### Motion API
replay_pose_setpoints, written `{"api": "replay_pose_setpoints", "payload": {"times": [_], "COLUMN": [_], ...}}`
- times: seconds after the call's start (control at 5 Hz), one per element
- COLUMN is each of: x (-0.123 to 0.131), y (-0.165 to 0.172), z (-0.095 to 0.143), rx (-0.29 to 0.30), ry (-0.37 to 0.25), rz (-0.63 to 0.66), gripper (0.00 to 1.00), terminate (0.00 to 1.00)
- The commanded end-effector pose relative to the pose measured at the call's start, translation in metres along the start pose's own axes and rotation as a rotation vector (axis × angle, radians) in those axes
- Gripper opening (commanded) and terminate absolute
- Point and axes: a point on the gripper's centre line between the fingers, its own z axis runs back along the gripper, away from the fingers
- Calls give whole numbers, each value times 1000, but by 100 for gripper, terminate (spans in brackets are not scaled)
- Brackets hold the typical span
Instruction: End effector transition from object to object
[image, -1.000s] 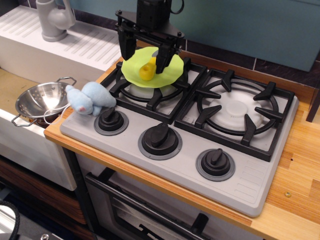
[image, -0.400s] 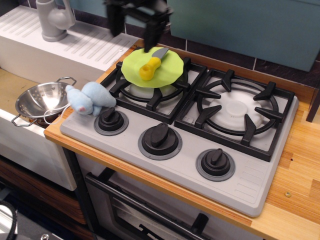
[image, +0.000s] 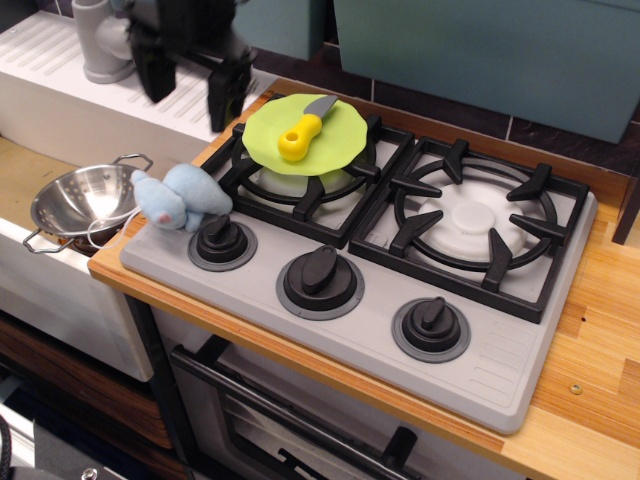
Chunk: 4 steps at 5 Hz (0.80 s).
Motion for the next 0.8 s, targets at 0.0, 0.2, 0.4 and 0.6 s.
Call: {"api": "replay_pose_setpoints", "payload": {"times": [0.0,0.2,0.4,0.6], "x": [-18,-28,-30,-27], "y": [10,1,-3,-6], "z": [-17,-39,-55,-69], "rx": [13,-11,-35,-40], "ry": [-112,-128,-127,-131], "rz": [12,35,44,57], "gripper": [100,100,100,100], "terminate": [0,0,0,0]}}
